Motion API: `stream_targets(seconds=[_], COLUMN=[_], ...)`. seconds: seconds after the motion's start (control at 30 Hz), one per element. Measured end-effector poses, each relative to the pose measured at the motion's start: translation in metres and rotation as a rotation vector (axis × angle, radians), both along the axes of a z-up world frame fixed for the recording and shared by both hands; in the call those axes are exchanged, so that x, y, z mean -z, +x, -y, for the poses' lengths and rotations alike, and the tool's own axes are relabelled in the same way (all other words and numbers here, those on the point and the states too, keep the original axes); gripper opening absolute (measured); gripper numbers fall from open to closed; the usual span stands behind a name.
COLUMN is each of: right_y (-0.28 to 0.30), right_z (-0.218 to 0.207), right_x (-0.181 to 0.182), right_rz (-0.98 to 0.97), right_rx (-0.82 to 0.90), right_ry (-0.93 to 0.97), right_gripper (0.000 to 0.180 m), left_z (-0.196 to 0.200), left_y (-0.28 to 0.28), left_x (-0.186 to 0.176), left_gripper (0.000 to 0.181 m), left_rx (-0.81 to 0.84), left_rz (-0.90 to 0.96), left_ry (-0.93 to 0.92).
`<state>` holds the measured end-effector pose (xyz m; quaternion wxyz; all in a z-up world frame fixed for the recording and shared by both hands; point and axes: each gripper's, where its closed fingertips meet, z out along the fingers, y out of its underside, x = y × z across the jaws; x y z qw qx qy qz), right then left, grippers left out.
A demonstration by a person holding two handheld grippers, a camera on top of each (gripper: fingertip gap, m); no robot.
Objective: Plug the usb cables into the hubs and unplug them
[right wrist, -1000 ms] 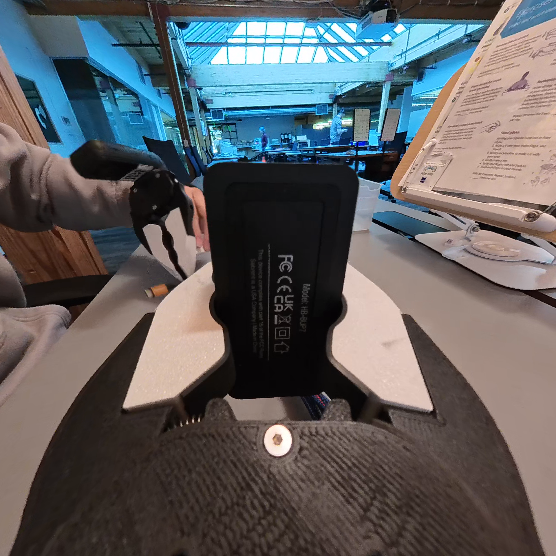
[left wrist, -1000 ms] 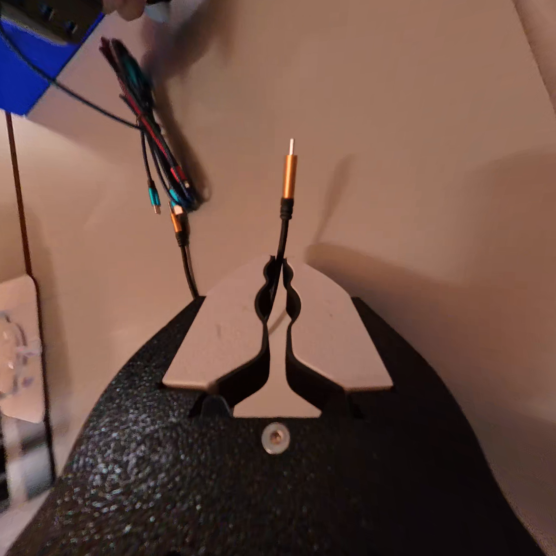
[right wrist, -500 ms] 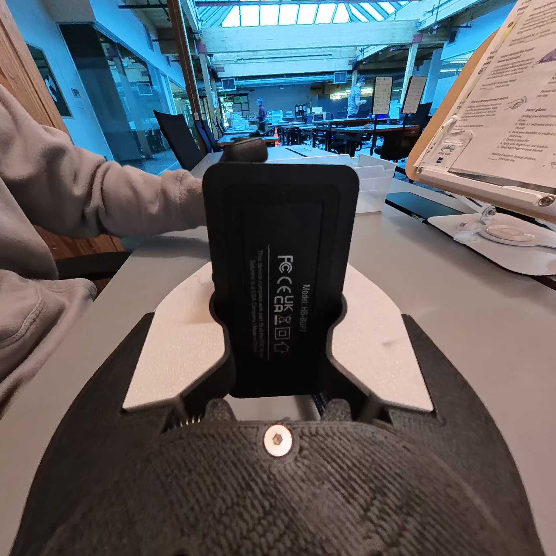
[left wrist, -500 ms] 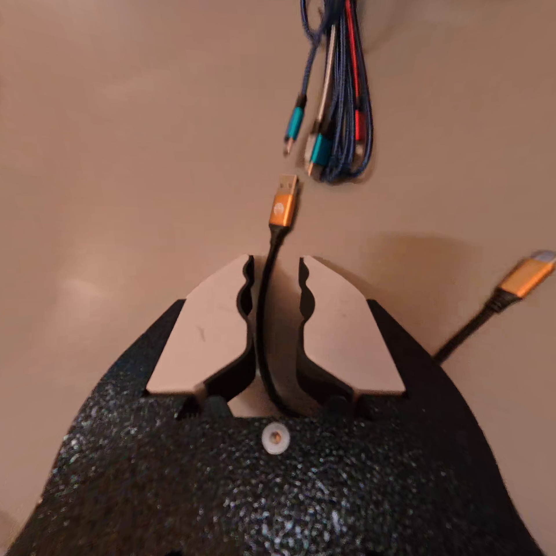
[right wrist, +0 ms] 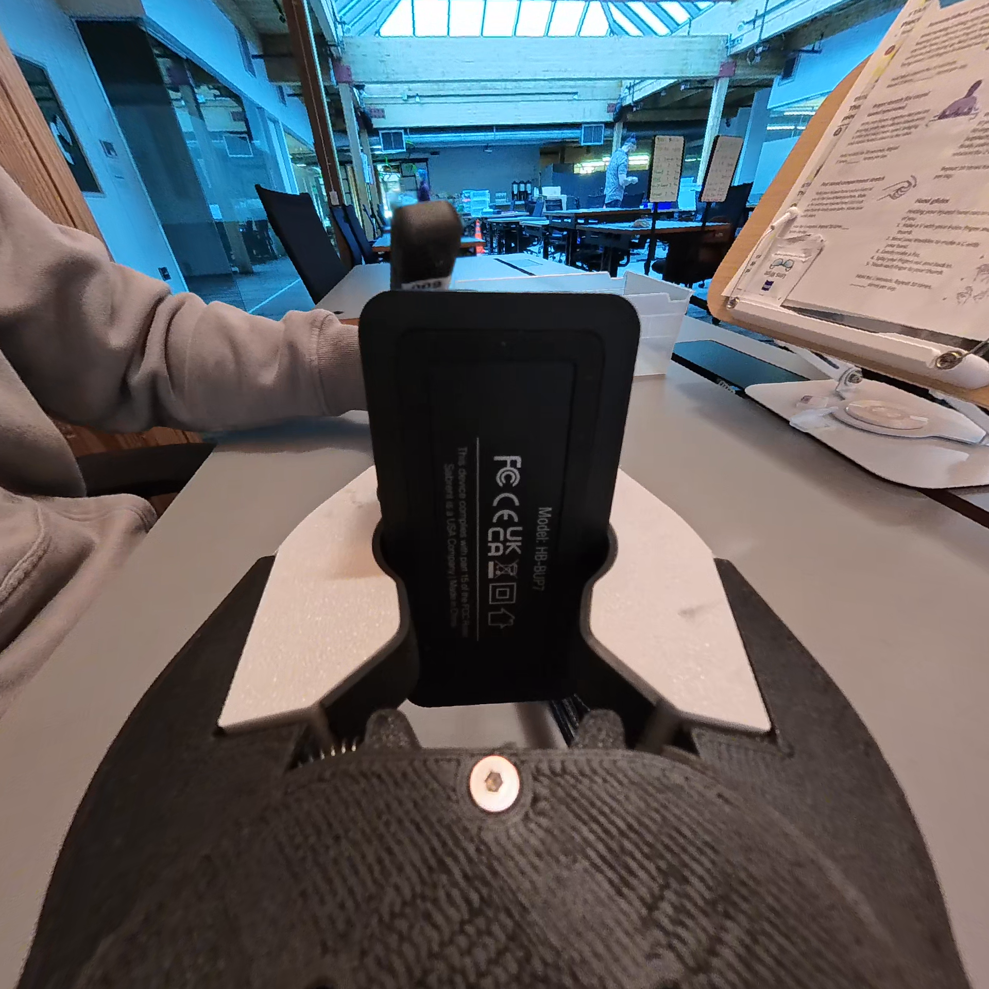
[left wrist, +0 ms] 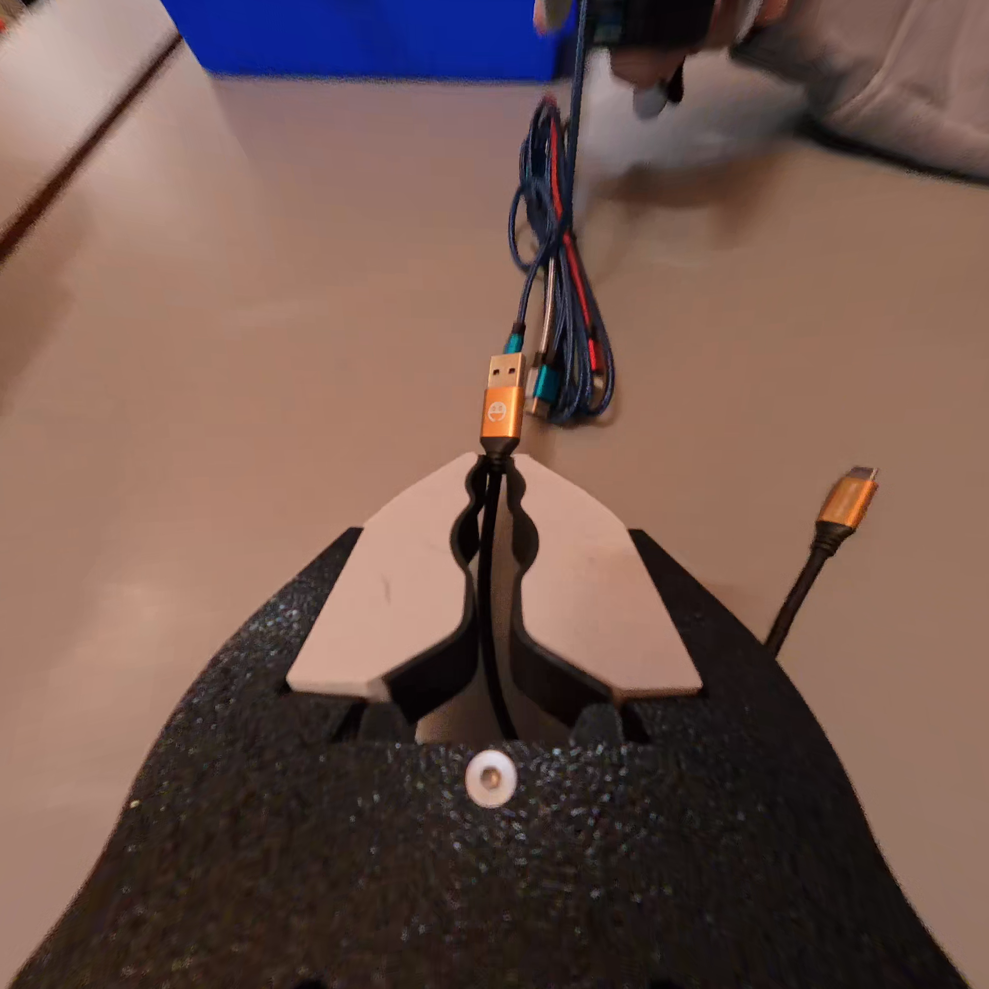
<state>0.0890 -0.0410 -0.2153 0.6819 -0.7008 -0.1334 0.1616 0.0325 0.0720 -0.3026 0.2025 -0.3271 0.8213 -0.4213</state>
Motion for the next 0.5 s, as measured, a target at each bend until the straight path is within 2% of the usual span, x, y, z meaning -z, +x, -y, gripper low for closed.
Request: stream_targets(seconds=[0.03,0.3,0.5], right_y=[-0.001,-0.001,-0.002], right_z=[0.0,-0.005,-0.009], right_x=[0.0,0.0,-0.001], right_rz=[0.002,-0.016,-0.08], right_rx=[-0.001,0.003,-0.019], right_ry=[0.0,0.018,0.05], right_gripper=[0.071,0.071,0.071], left_z=[0.001,0.013,0.02], left_y=[0.0,-0.004,0.0], left_x=[-0.007,-0.041,-0.048], left_gripper=[0.007,0.007,0.007], left_rx=[0.007,0.054,-0.02], left_rz=[0.034,0.148,0.057], left_ry=[-0.017,-0.038,0.084])
